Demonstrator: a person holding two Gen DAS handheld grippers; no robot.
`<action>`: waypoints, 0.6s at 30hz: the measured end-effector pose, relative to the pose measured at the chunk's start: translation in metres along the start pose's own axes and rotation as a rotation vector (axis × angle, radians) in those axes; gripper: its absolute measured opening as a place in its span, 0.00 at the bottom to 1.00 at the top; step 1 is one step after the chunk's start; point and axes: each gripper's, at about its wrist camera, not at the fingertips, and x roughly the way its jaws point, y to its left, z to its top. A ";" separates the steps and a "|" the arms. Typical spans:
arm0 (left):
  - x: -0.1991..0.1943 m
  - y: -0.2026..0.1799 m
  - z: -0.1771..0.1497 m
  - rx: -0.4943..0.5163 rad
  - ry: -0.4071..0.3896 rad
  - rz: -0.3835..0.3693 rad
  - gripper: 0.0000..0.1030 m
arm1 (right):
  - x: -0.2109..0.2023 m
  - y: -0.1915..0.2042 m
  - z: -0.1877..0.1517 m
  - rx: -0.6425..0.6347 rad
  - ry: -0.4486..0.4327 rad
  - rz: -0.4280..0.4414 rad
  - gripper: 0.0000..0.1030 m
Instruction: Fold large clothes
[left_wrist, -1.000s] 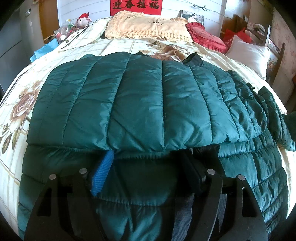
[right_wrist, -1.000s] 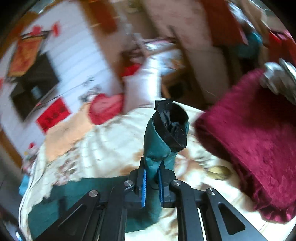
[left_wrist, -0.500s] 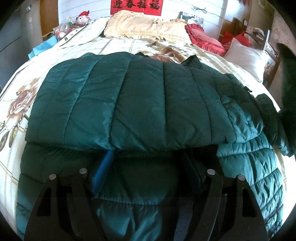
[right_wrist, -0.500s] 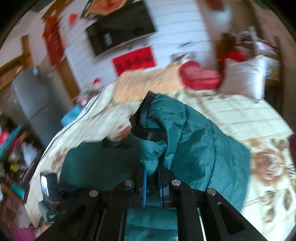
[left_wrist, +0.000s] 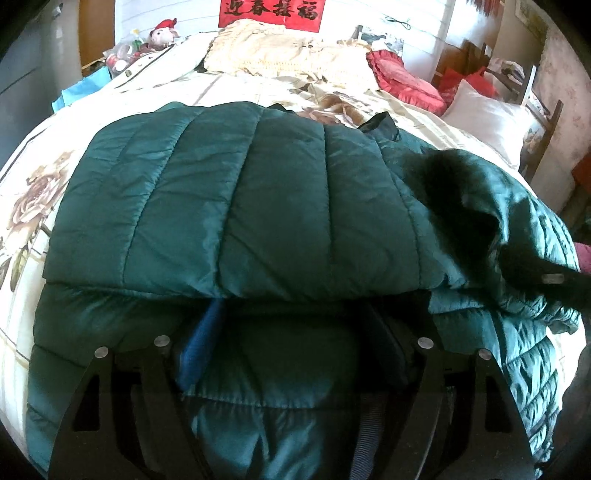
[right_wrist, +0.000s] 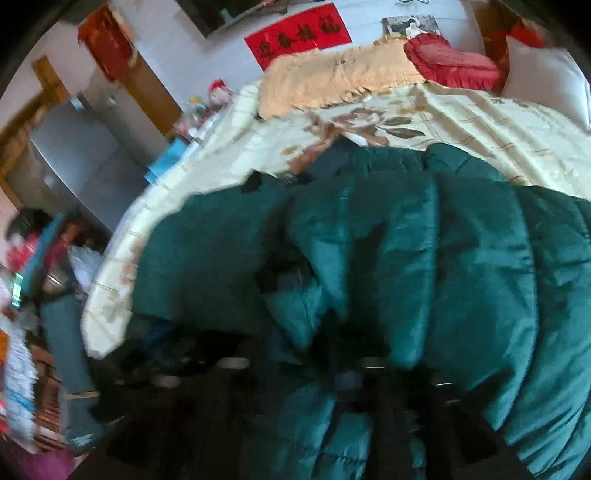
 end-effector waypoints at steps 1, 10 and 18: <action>0.000 0.001 0.000 -0.003 0.000 -0.007 0.76 | -0.008 0.000 0.000 0.000 -0.017 0.007 0.71; -0.030 -0.004 0.004 0.031 -0.039 -0.056 0.76 | -0.084 -0.007 -0.001 -0.008 -0.132 -0.025 0.71; -0.048 -0.041 0.025 0.104 -0.075 -0.192 0.76 | -0.122 -0.044 -0.011 0.058 -0.178 -0.098 0.71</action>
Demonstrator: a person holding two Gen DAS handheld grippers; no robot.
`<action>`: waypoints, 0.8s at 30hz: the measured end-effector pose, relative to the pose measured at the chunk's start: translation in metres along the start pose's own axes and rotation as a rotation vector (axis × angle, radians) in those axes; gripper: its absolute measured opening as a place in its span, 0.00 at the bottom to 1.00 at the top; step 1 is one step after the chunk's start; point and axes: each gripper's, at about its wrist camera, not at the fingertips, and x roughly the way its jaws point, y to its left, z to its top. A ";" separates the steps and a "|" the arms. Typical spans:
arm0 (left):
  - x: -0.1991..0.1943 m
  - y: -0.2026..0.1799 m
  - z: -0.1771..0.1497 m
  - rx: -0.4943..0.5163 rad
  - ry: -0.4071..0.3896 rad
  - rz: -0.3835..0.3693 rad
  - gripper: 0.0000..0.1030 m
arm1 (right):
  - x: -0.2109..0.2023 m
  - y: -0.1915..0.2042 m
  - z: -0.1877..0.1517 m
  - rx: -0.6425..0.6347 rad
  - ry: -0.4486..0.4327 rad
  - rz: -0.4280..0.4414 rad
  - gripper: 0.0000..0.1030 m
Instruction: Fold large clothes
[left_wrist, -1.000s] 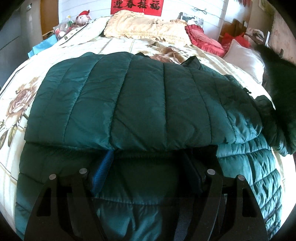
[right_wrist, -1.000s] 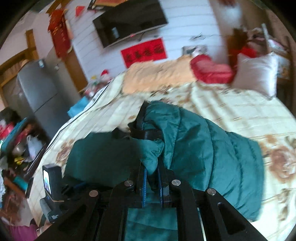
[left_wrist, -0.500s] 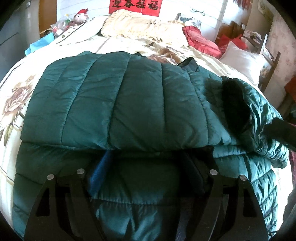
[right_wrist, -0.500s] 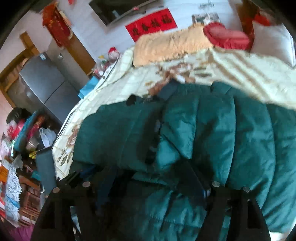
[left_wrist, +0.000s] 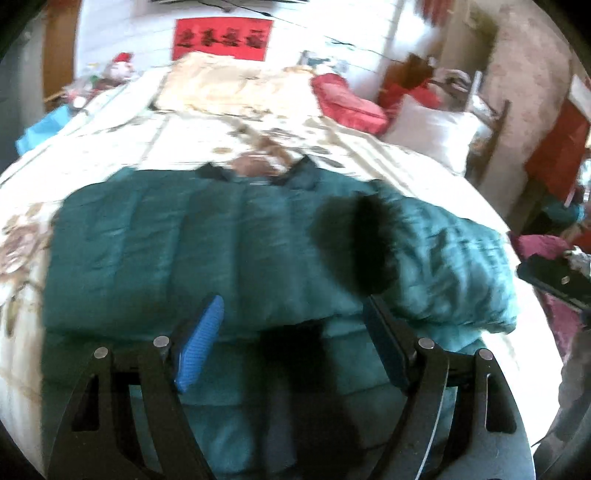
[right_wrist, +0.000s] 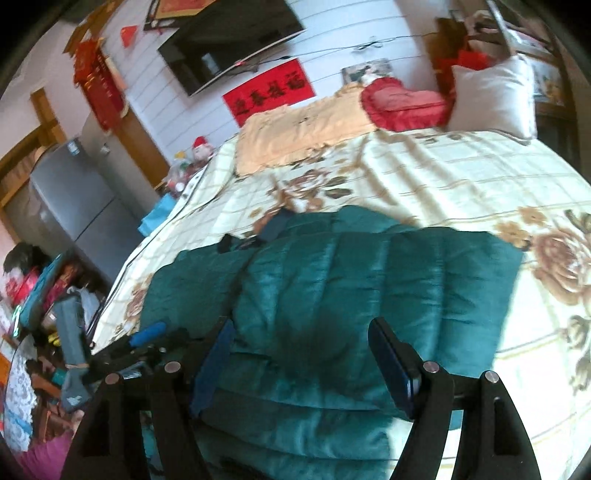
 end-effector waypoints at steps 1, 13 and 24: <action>0.004 -0.004 0.003 -0.001 0.010 -0.023 0.76 | -0.005 -0.005 0.001 0.010 -0.002 -0.012 0.71; 0.080 -0.072 0.029 0.014 0.181 -0.137 0.76 | -0.037 -0.051 -0.010 0.103 -0.024 -0.042 0.71; 0.010 -0.023 0.056 -0.083 -0.019 -0.106 0.09 | -0.051 -0.062 -0.011 0.150 -0.067 -0.073 0.72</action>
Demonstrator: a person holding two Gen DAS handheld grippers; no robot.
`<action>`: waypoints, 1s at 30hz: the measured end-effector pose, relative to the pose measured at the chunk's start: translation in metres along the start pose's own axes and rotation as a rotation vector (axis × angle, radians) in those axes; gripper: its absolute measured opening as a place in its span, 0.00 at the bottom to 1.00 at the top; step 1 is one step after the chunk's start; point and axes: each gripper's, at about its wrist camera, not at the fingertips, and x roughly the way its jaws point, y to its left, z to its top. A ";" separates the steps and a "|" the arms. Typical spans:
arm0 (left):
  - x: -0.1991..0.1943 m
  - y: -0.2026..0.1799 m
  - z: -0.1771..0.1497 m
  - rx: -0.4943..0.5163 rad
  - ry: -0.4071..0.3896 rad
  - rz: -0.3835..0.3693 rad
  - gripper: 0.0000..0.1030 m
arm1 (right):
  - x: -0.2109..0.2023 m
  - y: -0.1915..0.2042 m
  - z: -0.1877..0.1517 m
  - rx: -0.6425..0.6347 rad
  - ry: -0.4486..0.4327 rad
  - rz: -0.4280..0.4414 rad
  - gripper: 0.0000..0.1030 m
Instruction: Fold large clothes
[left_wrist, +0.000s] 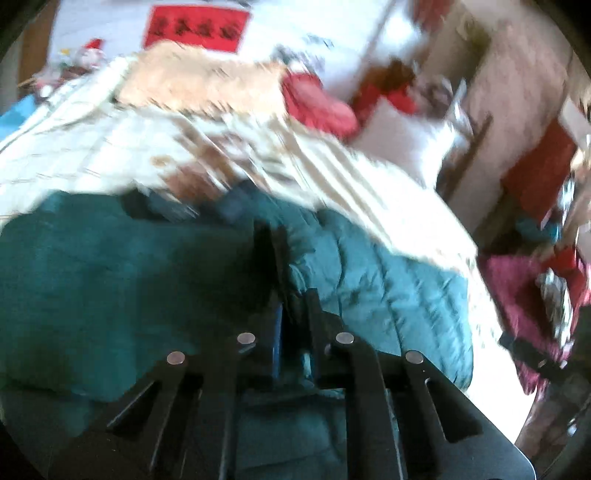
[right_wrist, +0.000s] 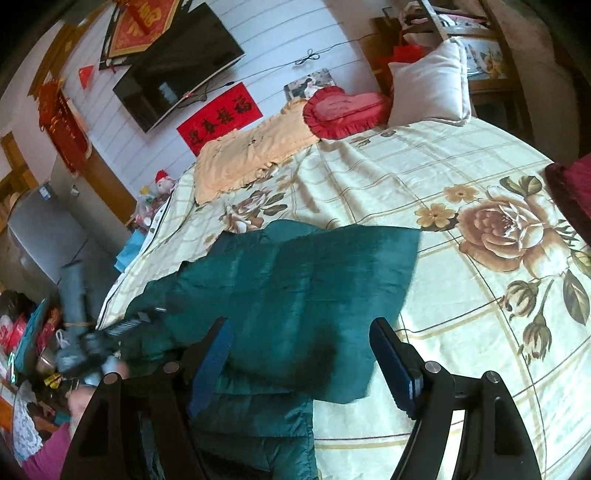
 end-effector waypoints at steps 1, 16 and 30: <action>-0.011 0.010 0.005 -0.024 -0.023 0.008 0.06 | 0.000 0.002 0.000 0.003 -0.003 0.004 0.73; -0.072 0.114 -0.003 -0.105 -0.062 0.023 0.10 | 0.055 0.057 0.007 0.007 0.050 0.022 0.73; 0.038 0.012 -0.017 -0.065 0.229 -0.128 0.75 | 0.017 0.031 0.003 0.014 0.031 0.012 0.75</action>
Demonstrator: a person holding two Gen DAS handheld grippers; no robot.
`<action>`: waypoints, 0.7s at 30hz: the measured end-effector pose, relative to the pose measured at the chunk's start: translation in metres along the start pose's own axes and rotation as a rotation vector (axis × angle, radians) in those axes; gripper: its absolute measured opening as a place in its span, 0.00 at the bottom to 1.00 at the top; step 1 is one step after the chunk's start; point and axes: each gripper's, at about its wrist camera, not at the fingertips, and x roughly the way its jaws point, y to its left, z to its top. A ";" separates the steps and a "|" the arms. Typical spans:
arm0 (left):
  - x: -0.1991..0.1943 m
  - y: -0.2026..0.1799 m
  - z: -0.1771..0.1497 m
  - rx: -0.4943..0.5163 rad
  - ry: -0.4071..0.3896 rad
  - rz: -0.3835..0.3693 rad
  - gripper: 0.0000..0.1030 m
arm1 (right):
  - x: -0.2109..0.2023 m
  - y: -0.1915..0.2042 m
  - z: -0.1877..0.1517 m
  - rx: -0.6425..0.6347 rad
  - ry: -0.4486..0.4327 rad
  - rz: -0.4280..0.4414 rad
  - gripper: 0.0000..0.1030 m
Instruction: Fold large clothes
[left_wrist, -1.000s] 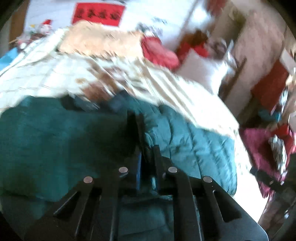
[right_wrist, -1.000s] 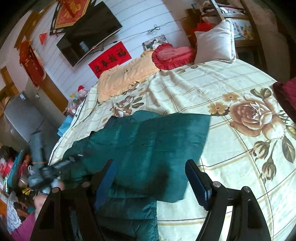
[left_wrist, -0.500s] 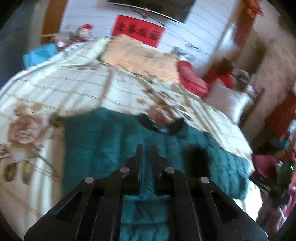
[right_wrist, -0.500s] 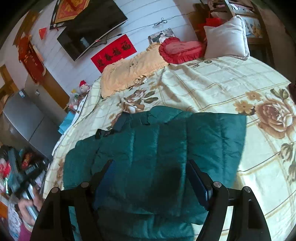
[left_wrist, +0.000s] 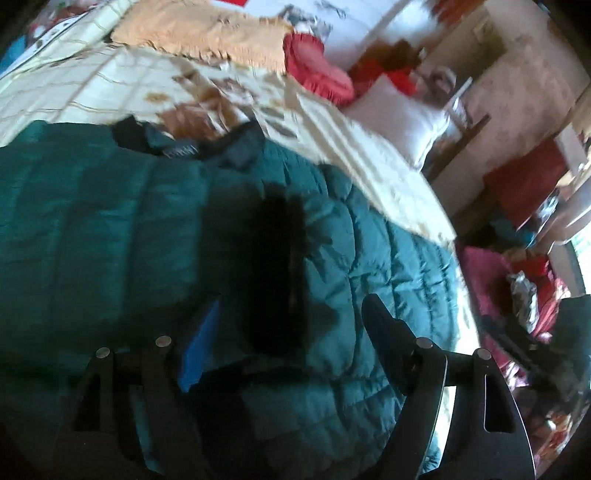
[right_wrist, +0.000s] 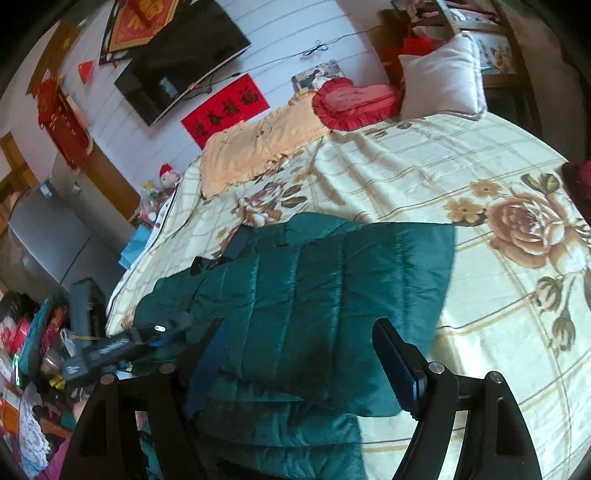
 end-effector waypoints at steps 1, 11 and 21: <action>0.006 -0.003 0.000 0.005 0.008 0.008 0.75 | -0.003 -0.004 0.000 0.010 -0.005 0.002 0.76; 0.000 -0.022 0.004 0.028 -0.077 0.023 0.07 | -0.014 -0.026 -0.004 0.053 -0.020 -0.017 0.76; -0.098 0.050 0.019 -0.069 -0.279 0.142 0.06 | -0.006 -0.008 -0.002 0.034 -0.023 0.001 0.76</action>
